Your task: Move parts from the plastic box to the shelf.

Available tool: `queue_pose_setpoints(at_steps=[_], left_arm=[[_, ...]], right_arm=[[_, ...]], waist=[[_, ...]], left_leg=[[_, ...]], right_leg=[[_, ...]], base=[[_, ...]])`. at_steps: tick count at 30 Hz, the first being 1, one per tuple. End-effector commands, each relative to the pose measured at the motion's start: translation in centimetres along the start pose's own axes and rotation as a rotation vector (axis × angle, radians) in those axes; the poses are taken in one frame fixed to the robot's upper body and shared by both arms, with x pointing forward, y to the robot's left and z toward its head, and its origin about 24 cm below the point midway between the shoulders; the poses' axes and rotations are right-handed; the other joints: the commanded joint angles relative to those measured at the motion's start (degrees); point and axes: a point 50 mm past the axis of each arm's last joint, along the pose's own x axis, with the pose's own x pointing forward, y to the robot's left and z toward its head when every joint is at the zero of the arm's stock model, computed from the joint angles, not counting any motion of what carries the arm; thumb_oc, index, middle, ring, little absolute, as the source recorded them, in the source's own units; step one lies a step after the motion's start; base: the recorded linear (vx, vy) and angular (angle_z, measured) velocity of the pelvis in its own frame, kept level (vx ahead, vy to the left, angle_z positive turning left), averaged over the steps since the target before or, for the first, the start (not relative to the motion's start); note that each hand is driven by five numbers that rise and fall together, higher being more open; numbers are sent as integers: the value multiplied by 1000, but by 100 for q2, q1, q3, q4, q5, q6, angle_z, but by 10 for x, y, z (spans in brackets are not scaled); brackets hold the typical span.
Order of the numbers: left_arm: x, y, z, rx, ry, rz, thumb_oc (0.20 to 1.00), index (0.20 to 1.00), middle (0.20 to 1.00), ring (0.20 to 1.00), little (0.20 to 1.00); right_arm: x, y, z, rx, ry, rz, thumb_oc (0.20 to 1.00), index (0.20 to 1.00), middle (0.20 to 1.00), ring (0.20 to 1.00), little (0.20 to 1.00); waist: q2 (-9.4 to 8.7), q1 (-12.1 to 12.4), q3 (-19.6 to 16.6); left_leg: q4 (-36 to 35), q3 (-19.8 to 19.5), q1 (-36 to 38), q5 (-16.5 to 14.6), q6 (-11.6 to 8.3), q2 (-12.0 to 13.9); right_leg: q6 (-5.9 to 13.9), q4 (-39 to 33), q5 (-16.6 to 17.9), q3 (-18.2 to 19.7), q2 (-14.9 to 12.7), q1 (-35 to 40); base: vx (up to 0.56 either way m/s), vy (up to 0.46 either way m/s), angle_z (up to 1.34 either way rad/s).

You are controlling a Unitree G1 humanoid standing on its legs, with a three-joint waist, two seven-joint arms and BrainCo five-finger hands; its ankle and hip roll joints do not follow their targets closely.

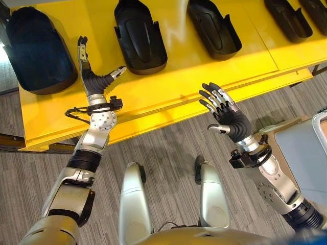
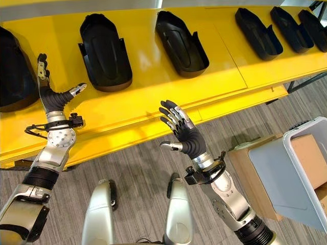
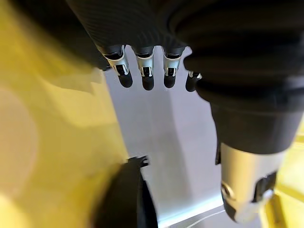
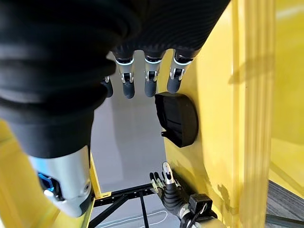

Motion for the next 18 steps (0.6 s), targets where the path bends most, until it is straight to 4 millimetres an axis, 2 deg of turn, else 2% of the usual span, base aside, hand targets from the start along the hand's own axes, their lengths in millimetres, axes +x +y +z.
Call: queue_pose_setpoints(at_steps=[1,5,6,18], left_arm=[[7,-6,5,12,-37,-38,1000,1000,1000,1000,1000],[4,-5,-4,15,5,-30,1000,1000,1000,1000,1000],[0,-3,-11,19,39,-24,1000,1000,1000,1000,1000],[-4,12,-23,8,98,62,1000,1000,1000,1000,1000]], right_arm=[[1,0,19,-16,-98,33,1000,1000,1000,1000,1000],[-1,0,17,-9,-86,32,1000,1000,1000,1000,1000],[-3,1,17,-7,-82,34,1000,1000,1000,1000,1000],[-2,1,17,-8,-81,35,1000,1000,1000,1000,1000]], waist=[[132,52,-144],[135,51,-157],[130,58,-153],[128,123,-126]], left_leg=[[-555,-203,141,471,-121,82],[-550,-196,142,469,-127,91],[-555,-206,141,476,-132,94],[-545,-232,102,488,-142,81]], right_leg=[[-150,614,-27,-35,-153,-233],[-150,610,-28,-27,-148,-233],[-152,626,-35,-27,-144,-239],[-163,645,-60,-40,-140,-239]], base=[[0,0,0],[0,0,0],[0,0,0],[0,0,0]])
